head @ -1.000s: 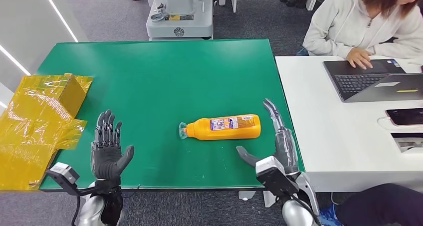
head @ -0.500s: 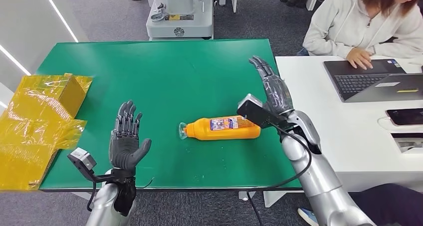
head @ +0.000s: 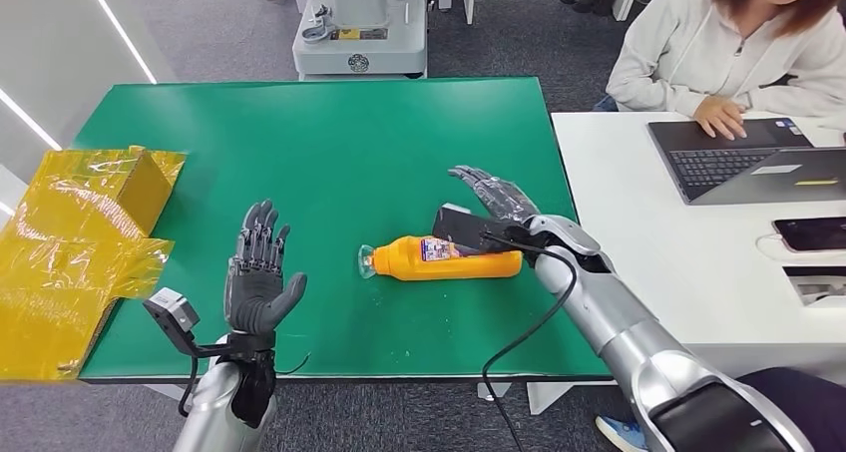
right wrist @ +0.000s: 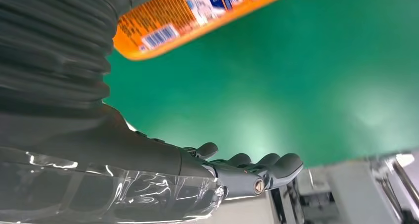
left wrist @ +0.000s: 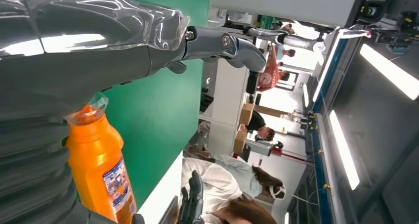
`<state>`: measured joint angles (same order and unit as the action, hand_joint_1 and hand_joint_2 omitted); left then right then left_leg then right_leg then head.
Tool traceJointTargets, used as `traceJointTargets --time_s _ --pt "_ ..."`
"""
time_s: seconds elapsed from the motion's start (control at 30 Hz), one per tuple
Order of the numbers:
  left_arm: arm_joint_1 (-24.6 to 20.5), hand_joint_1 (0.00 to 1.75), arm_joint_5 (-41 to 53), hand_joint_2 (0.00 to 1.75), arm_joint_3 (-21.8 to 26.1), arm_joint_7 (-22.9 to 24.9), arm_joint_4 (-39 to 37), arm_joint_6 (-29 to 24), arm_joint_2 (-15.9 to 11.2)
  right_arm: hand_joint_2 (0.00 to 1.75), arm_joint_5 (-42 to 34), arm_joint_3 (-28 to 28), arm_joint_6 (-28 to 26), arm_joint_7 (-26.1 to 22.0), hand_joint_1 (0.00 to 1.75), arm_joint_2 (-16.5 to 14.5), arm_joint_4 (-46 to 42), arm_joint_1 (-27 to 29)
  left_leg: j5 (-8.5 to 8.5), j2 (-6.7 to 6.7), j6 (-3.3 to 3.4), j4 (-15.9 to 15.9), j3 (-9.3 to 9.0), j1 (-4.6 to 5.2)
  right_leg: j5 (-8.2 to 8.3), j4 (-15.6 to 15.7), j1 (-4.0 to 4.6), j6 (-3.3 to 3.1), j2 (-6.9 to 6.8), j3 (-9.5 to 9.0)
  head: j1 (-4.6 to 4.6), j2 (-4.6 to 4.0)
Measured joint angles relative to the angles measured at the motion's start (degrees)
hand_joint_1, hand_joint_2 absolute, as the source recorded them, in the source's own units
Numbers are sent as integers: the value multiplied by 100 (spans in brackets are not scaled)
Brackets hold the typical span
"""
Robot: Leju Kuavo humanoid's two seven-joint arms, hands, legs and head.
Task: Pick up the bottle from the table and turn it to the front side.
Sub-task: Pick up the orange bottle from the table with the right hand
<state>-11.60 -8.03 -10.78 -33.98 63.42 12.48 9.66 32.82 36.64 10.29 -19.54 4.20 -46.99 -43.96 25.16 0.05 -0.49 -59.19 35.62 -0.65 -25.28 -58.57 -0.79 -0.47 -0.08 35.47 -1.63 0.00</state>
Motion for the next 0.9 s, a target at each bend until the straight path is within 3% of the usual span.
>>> traceJointTargets --time_s 0.23,0.43,0.63,0.9 --pt "-36 0 -107 175 -2 15 -109 27 -9 175 -613 412 1097 42 0 0 557 -235 0 -1 0 0 0 0 0 -1 0 0 0 0 -1 0" --pt "-26 0 -203 175 -2 41 -157 28 -19 175 -781 839 1592 59 0 -1 1036 -490 0 -1 0 0 0 -1 0 -1 1 0 0 0 -1 1" --pt "30 0 -273 175 -2 105 -158 12 -26 175 -765 1320 1818 134 0 -19 1321 -719 0 -1 0 0 0 0 0 -1 0 0 0 0 -1 0" --pt "223 0 -272 175 5 139 -150 -91 -48 175 -469 2048 1504 168 0 -39 1474 -904 0 -1 0 0 0 -1 0 -1 1 0 0 0 -1 0"
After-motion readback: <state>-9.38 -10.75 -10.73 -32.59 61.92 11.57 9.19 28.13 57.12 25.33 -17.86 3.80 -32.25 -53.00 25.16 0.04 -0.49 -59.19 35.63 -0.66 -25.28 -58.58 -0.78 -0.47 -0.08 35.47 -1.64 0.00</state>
